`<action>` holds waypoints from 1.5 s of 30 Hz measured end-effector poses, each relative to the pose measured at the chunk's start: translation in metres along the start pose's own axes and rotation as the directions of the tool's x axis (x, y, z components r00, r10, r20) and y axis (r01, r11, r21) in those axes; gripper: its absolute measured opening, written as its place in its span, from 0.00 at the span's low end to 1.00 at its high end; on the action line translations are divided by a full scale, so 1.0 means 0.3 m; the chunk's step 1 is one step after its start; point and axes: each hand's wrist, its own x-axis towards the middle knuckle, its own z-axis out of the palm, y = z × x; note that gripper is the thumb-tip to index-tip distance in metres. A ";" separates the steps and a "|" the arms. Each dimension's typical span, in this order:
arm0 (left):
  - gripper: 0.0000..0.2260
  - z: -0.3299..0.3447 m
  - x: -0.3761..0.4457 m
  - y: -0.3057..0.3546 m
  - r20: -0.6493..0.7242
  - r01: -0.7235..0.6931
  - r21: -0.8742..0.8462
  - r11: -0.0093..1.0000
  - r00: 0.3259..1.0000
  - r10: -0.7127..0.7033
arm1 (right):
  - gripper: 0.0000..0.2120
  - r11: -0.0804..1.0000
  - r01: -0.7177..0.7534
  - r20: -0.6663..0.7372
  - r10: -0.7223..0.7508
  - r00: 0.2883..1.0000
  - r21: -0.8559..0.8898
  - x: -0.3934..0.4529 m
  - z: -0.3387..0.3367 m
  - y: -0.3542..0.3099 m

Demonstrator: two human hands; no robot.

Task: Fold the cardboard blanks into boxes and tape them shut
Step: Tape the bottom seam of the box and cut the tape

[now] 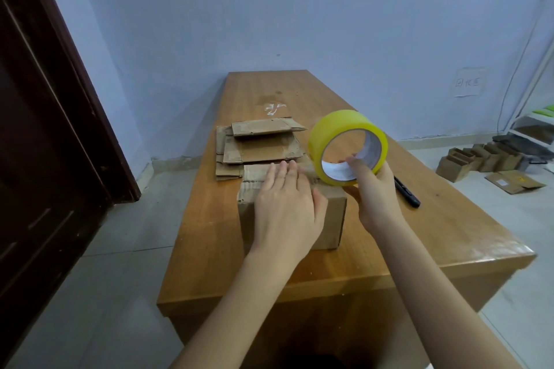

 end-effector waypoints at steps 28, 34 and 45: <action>0.37 -0.028 -0.004 0.000 0.201 0.146 0.100 0.984 0.966 -0.164 | 0.04 0.999 -0.040 0.078 0.042 0.996 -0.028 0.015 -0.017 -0.016; 0.30 -0.038 -0.013 0.008 0.132 0.145 0.119 0.982 0.978 -0.160 | 0.04 0.997 0.001 0.091 0.006 0.996 -0.075 0.014 -0.024 -0.011; 0.34 -0.037 0.006 0.059 0.155 0.037 0.007 0.999 0.987 -0.037 | 0.02 0.997 -0.014 0.133 0.024 0.991 -0.073 0.025 -0.033 -0.009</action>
